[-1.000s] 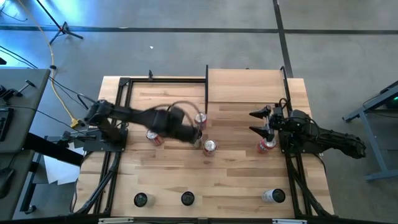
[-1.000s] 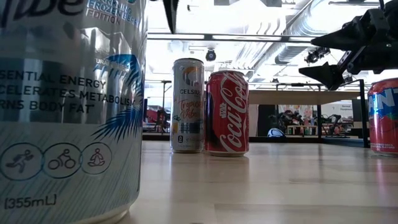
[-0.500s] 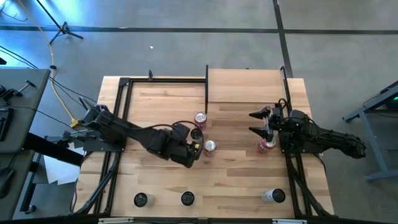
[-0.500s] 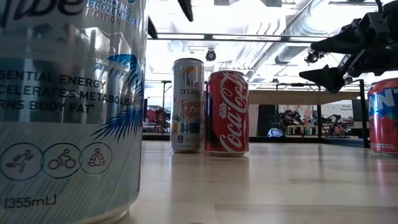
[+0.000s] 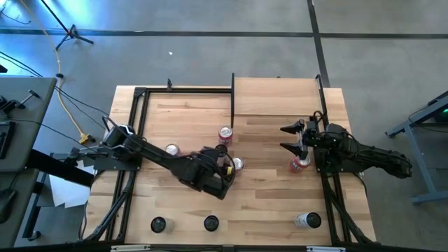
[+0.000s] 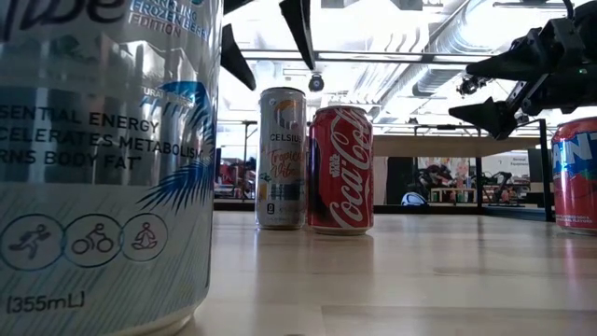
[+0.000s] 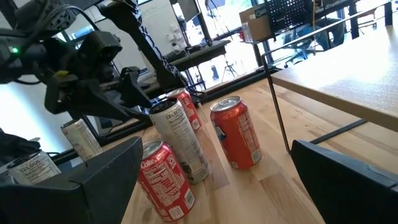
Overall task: Place canned beverage on shelf
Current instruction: Put the top the white yellow soda can on the shelf
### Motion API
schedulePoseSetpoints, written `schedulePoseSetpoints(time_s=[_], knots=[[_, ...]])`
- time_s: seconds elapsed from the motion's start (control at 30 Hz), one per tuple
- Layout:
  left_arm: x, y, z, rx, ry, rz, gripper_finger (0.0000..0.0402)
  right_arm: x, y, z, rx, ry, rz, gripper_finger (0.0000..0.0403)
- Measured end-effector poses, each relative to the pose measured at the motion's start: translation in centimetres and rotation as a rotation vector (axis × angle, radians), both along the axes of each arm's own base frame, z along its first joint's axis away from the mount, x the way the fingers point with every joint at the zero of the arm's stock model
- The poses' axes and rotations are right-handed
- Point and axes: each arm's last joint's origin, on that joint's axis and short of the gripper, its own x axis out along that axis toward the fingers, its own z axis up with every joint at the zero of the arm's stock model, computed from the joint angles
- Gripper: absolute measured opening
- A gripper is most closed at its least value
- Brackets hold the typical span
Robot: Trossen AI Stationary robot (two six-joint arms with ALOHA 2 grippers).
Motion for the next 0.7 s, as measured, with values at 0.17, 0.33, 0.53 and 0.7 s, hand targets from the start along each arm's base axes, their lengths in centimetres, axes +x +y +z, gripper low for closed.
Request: schedulePoseSetpoints(time_s=[0.17, 0.33, 0.53, 0.7], knots=[[0.1, 0.3, 0.0, 0.047, -0.015, 0.018, 0.0317, 0.0, 0.0, 0.0, 0.000, 0.000, 0.000, 0.0399], [0.3, 1.0, 0.0, 0.060, -0.001, 0.025, 0.0317, 0.0, 0.0, 0.0, 0.000, 0.000, 0.000, 0.0399], [1.0, 2.0, -0.7, 0.097, 0.038, 0.029, 0.0334, 0.0, 0.0, 0.0, 0.000, 0.000, 0.000, 0.0399], [1.5, 3.0, -1.2, 0.115, 0.074, 0.033, 0.0346, 0.0, 0.0, 0.0, 0.000, 0.000, 0.000, 0.0399]])
